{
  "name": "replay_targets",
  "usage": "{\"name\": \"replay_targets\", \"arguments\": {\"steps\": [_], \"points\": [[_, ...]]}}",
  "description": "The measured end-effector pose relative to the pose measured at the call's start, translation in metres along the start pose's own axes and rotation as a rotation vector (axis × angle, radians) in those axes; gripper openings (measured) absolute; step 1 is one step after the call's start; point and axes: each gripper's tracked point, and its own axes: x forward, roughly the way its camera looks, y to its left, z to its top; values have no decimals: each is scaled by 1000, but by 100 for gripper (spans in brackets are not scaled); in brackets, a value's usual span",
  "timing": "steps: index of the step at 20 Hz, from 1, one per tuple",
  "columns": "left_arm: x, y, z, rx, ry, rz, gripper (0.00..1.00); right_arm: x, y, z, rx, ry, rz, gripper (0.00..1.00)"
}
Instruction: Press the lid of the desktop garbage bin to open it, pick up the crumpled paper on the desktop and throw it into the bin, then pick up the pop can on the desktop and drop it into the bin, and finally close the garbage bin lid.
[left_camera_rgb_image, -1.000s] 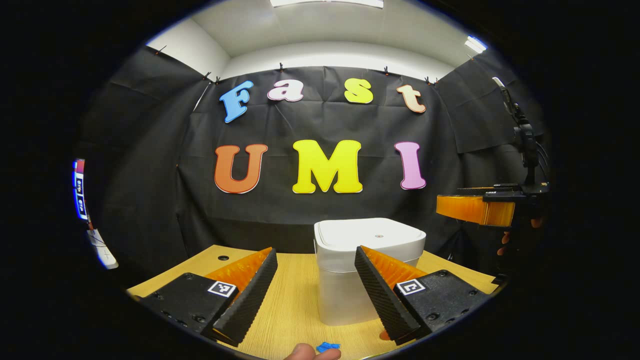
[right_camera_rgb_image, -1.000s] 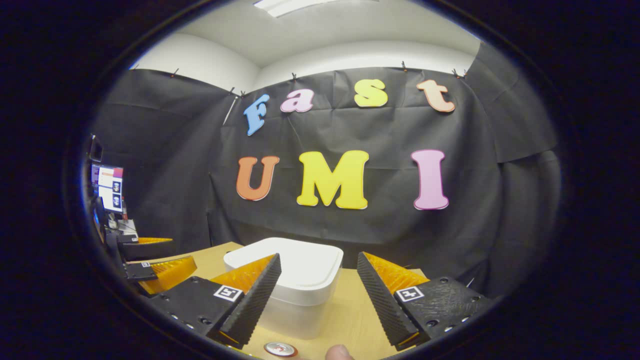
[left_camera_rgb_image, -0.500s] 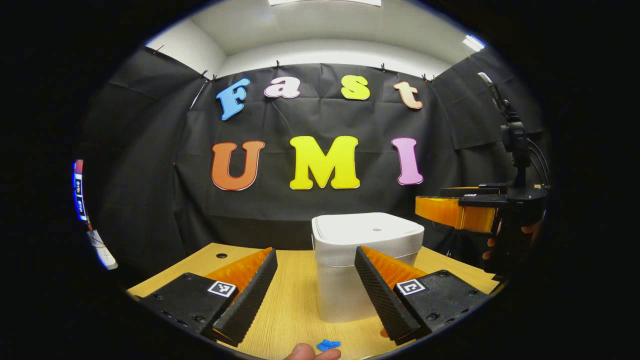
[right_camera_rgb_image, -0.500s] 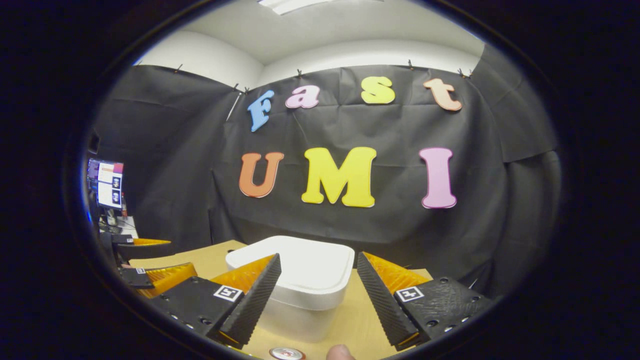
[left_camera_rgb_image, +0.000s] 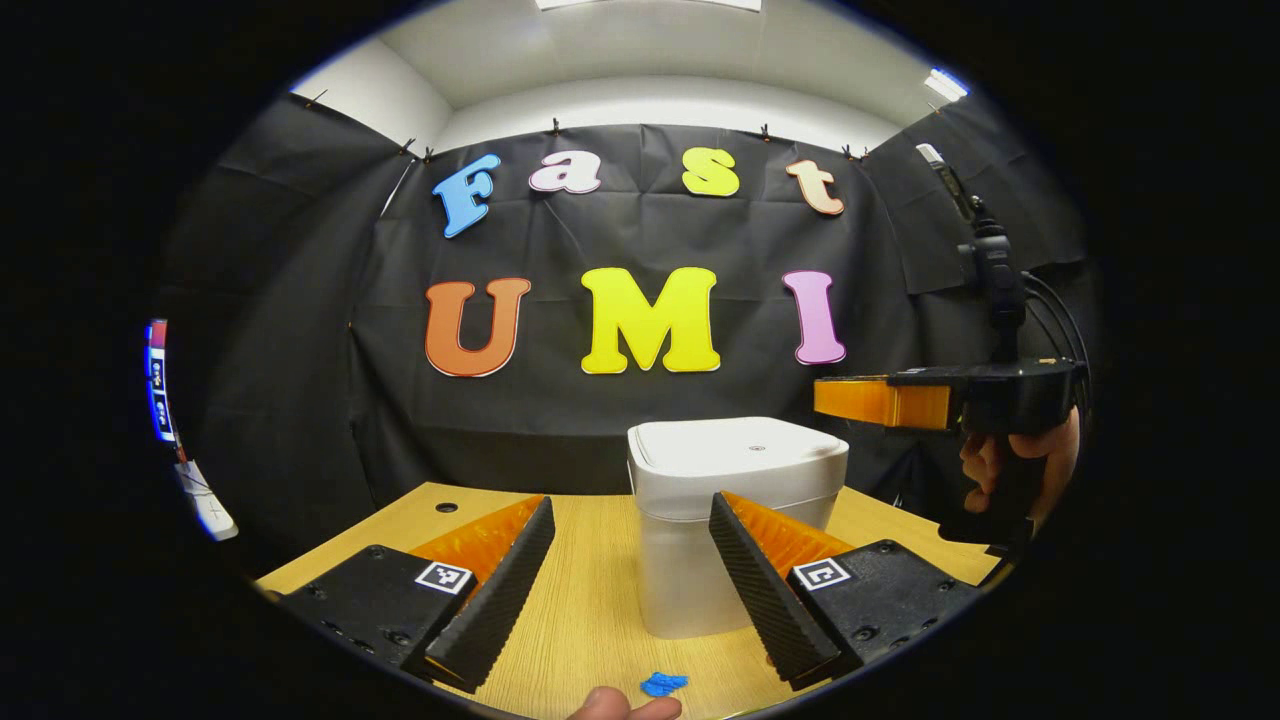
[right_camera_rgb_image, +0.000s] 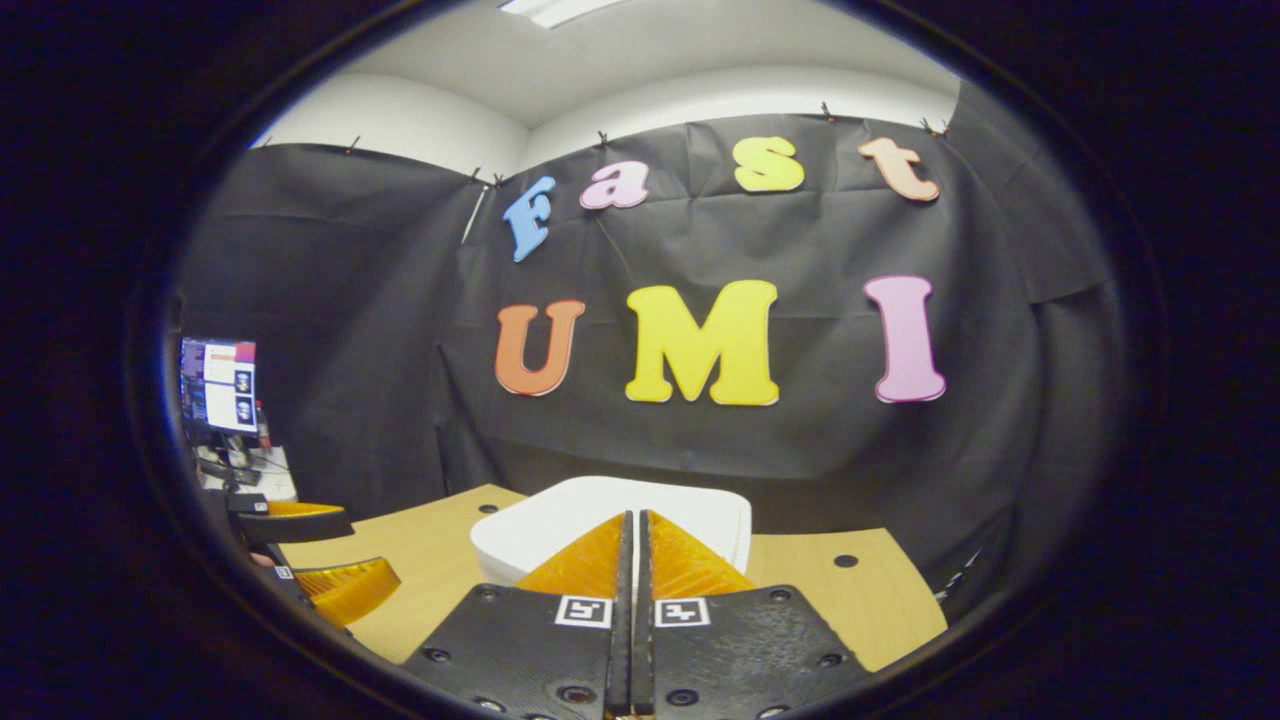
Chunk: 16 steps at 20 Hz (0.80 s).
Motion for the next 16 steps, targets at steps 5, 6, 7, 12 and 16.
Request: {"name": "replay_targets", "arguments": {"steps": [5, 6, 7, 12, 16], "points": [[-2, 5, -10, 4, 12, 6, 100, 13, 6, -10, -12, 57, 27, 0], [-3, 6, -11, 2, 16, 7, 100, 15, 4, -11, -15, 63, 20, 2], [-3, 7, -13, -1, 19, 6, 100, 18, 5, -14, -14, 73, 17, 2], [-1, 9, -26, -11, 43, 1, 100, 25, 5, -30, 25, 150, 50, 0], [2, 9, -36, -16, 59, -2, 100, 26, 5, -39, 70, 206, 96, 0]]}}
